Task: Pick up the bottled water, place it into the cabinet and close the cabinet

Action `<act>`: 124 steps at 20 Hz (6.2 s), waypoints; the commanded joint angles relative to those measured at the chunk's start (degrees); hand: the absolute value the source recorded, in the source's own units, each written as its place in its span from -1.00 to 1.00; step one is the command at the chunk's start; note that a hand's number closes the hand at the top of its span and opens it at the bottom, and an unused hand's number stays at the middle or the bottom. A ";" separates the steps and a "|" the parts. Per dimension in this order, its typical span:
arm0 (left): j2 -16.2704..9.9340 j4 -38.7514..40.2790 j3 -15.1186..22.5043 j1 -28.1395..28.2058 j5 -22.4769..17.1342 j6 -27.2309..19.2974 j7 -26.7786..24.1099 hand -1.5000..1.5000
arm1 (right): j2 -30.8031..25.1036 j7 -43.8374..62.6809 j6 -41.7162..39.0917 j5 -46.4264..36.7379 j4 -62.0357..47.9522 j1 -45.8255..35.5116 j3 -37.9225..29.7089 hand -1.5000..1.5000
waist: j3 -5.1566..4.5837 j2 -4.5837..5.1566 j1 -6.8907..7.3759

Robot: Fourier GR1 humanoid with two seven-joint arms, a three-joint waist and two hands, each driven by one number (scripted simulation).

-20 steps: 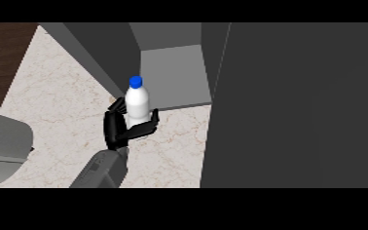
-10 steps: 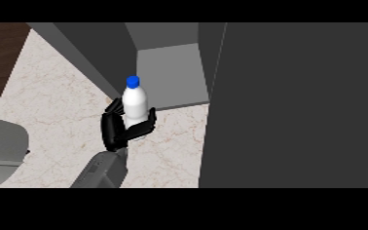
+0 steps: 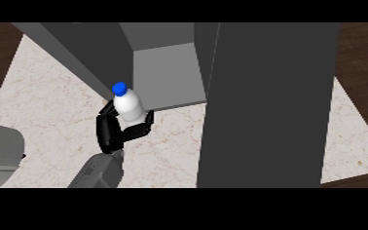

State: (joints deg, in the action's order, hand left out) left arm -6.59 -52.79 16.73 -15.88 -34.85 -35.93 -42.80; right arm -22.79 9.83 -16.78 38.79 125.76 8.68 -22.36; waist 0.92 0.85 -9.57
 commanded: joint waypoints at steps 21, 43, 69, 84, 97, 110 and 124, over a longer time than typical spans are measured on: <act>-1.95 0.72 4.28 -14.75 0.79 -0.88 7.39 -1.00 | -1.11 -0.49 -2.80 1.35 -2.42 -2.49 0.97 -1.00 | -1.02 1.49 -4.41; 2.65 0.84 8.90 -19.70 -1.55 6.10 7.13 1.00 | -2.68 0.83 -3.08 0.86 -0.12 -1.07 -1.36 -1.00 | -1.15 -0.11 2.72; -5.96 -17.69 12.41 2.18 -3.81 33.50 9.22 -1.00 | -0.70 11.68 -0.26 4.89 20.83 7.49 1.65 1.00 | -1.00 -1.15 9.77; -23.15 -36.68 6.79 24.81 -6.10 37.50 6.00 -1.00 | -1.52 14.67 1.82 0.37 26.41 6.59 21.26 1.00 | -1.20 -1.77 10.49; -34.05 -44.17 -0.64 33.11 -7.41 42.18 4.23 -1.00 | 1.67 16.92 12.76 -11.00 17.80 -11.88 45.60 1.00 | -1.27 -2.06 11.04; -38.82 -52.48 -4.33 36.26 -11.52 42.94 9.51 -1.00 | 22.39 22.22 36.92 -26.65 -7.94 -44.58 66.63 1.00 | -1.15 -1.39 12.39; -41.27 -57.10 -12.14 38.55 -15.42 44.02 14.21 -1.00 | 22.76 12.12 46.57 -2.27 -32.99 -69.36 60.97 1.00 | -0.95 -0.51 12.11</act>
State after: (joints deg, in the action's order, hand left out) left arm -47.60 -108.84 5.80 23.42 -49.60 8.95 -30.97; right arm -0.57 23.64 35.19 29.75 99.68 -54.50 42.43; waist 0.10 0.05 2.94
